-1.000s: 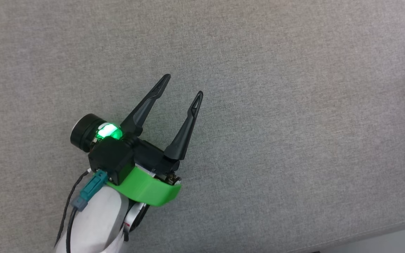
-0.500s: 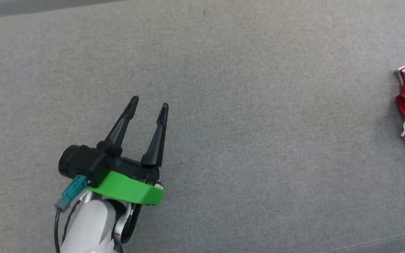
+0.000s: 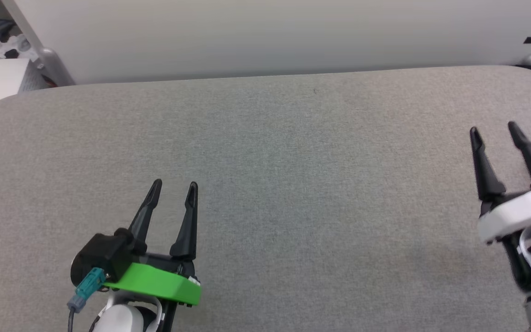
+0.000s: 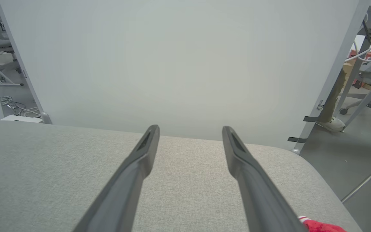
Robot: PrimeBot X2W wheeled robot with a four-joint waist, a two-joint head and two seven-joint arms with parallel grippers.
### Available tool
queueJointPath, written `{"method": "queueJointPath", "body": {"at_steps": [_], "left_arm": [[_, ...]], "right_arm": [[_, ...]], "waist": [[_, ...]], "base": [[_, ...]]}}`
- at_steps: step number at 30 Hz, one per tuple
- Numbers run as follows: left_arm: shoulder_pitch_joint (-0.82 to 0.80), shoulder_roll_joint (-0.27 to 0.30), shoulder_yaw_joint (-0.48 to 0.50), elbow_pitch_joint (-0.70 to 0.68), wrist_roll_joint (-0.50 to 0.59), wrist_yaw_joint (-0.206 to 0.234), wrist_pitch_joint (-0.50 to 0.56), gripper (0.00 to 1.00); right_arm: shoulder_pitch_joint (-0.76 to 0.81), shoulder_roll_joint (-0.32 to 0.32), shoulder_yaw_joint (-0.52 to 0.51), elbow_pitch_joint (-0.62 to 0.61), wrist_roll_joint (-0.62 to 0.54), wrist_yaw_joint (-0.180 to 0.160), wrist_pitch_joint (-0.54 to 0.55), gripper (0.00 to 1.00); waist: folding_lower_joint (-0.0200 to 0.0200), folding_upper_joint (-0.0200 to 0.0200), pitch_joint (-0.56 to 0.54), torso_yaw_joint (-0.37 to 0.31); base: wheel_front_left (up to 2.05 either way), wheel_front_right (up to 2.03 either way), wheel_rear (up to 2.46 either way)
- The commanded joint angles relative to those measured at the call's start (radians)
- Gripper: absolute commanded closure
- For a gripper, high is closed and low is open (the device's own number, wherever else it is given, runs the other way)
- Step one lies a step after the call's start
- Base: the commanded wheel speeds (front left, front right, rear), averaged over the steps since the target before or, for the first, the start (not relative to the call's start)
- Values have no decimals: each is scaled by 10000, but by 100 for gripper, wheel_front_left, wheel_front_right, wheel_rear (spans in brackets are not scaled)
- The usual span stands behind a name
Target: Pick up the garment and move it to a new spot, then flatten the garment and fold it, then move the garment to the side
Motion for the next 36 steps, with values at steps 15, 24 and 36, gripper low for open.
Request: {"method": "queueJointPath", "body": {"at_steps": [15,24,36], "left_arm": [[886,-422,498,496,542,-29,-57,0],[886,-540,670,506,780,-29,-57,0],[963,-597,629,478,687,-29,-57,0]], "right_arm": [[2665,2318,-525,-621,-813,-11,-1428,0],[2699,2466,-492,-550,-928,-11,-1526,0],[2724,2493,-477,-466,-933,-11,-1560,0]], "waist": [[1,0,-561,613],[1,0,-621,600],[1,0,-741,603]], "base": [[0,0,0],[0,0,0],[0,0,0]]}}
